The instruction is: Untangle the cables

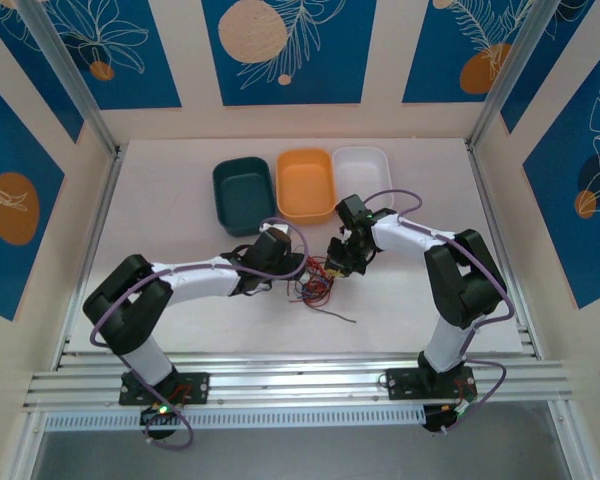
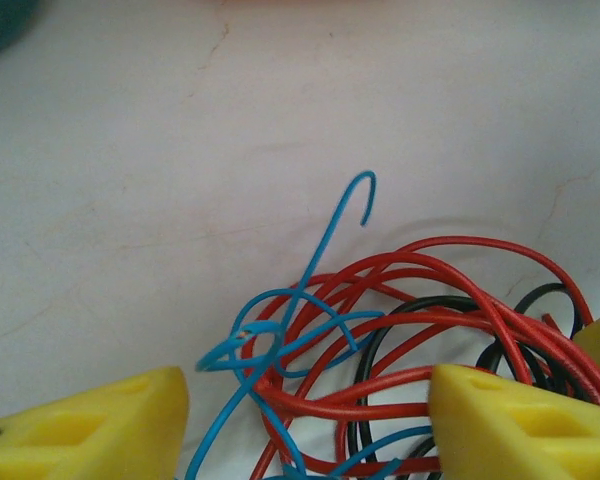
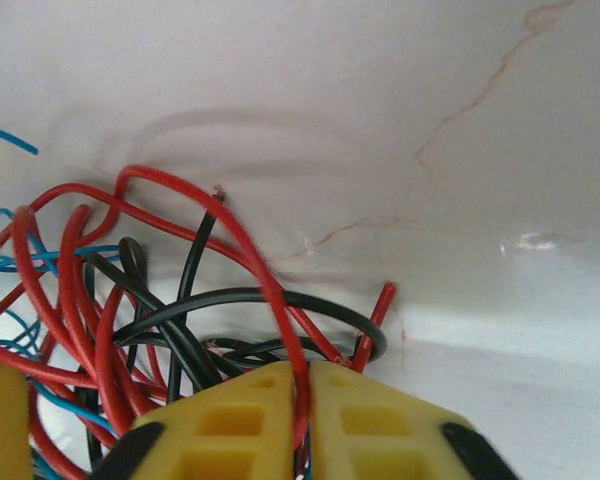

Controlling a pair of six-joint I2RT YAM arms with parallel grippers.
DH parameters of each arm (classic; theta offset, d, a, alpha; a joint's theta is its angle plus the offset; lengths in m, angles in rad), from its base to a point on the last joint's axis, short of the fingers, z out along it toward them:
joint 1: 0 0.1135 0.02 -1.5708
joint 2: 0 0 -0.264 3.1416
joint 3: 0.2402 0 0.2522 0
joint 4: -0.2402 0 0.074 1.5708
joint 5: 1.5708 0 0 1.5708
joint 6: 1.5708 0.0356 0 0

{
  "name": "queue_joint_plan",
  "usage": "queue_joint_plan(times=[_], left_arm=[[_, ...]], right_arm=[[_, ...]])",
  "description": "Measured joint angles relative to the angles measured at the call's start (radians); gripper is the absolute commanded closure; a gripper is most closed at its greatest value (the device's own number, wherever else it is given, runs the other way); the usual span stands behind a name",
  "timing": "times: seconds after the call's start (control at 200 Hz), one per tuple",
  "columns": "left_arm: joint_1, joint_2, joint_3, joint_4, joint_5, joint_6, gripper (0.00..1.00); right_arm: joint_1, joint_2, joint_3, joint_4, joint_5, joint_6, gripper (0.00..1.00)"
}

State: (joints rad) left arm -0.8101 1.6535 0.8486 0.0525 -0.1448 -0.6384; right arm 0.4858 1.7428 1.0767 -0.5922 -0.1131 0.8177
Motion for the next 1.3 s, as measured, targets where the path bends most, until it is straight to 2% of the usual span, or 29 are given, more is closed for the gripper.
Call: queue_joint_plan(times=[0.09, 0.18, 0.49, 0.685, 0.865, 1.3], left_arm=[[0.0, 0.0, -0.01, 0.014, 0.007, -0.008, 0.47], [0.0, 0.0, -0.018, 0.022, 0.013, -0.011, 0.59], [0.0, 0.0, -0.067, 0.033, 0.014, -0.016, 0.83], [0.0, 0.0, -0.073, 0.032, 0.013, -0.015, 0.88], [0.0, 0.0, -0.073, 0.032, 0.014, -0.015, 0.92], [0.005, 0.0, -0.09, 0.034, 0.013, -0.015, 1.0]], right_arm=[[0.005, -0.014, 0.0, 0.0, 0.001, -0.002, 1.0], [0.016, -0.055, 0.0, -0.007, 0.004, -0.007, 1.0], [0.051, -0.304, 0.043, -0.048, 0.041, -0.028, 1.0], [0.051, -0.419, 0.085, -0.085, 0.065, -0.049, 1.0], [0.048, -0.483, 0.193, -0.156, 0.093, -0.091, 1.0], [0.043, -0.497, 0.561, -0.342, 0.17, -0.228, 1.0]])
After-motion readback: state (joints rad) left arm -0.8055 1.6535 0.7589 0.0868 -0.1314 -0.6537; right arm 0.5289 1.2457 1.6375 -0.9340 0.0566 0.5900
